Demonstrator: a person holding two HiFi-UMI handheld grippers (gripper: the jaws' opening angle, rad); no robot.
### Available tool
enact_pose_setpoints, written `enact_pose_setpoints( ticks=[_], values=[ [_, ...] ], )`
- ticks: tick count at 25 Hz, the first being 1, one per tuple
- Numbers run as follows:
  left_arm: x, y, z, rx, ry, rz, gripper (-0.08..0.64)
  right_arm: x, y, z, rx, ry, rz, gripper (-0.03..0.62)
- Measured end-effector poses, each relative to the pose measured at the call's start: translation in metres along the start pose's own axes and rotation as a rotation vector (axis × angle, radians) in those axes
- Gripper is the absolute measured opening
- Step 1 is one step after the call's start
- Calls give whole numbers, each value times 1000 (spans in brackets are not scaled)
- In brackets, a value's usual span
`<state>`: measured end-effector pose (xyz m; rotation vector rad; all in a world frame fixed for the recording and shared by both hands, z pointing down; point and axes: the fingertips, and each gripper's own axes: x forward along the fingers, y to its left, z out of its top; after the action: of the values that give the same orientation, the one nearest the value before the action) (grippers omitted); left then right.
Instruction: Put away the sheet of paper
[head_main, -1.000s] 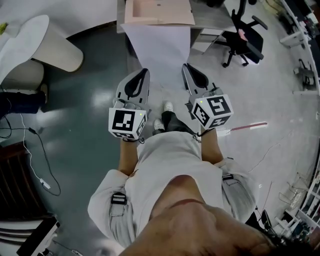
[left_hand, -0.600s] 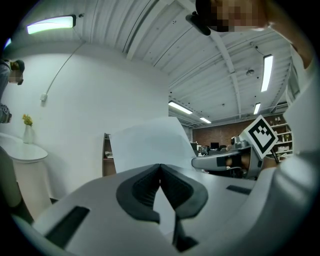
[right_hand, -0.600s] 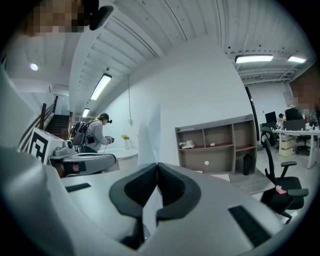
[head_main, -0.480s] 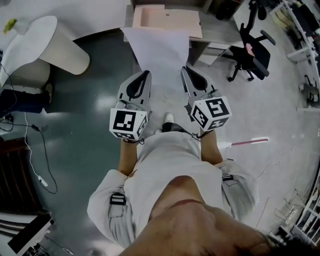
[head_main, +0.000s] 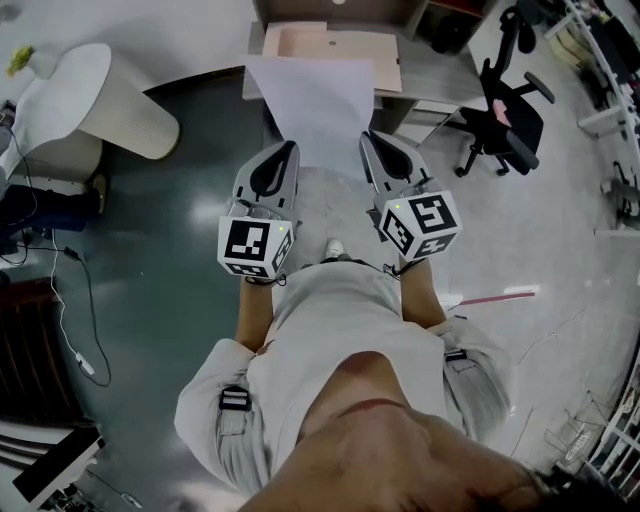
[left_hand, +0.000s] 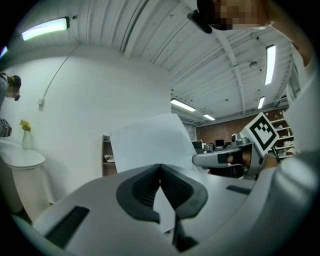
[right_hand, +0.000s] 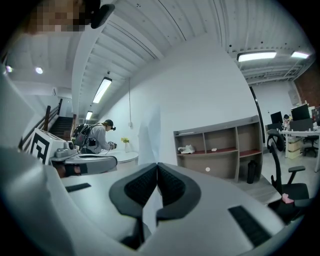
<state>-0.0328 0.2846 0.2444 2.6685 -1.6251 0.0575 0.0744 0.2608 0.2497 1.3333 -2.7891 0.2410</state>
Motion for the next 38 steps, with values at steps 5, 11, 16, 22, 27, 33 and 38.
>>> enact_pose_setpoints(
  ticks=[5, 11, 16, 22, 27, 33, 38],
  values=[
    [20, -7, -4, -3, 15, 13, 17, 3, -21, 2, -1, 1, 11, 20],
    [37, -4, -8, 9, 36, 18, 17, 14, -38, 2, 12, -3, 11, 20],
    [51, 5, -8, 11, 37, 10, 17, 29, -46, 0, 20, 5, 9, 20],
    [82, 27, -11, 7, 40, -4, 17, 59, -65, 2, 17, 10, -11, 20],
    [112, 51, -9, 2, 39, -20, 17, 91, -80, 9, 14, 14, -27, 20],
    [144, 79, -8, -6, 44, -50, 17, 126, -96, 15, 17, 21, -56, 20],
    [163, 103, -11, -20, 42, -79, 17, 153, -99, 15, 10, 38, -82, 20]
  ],
)
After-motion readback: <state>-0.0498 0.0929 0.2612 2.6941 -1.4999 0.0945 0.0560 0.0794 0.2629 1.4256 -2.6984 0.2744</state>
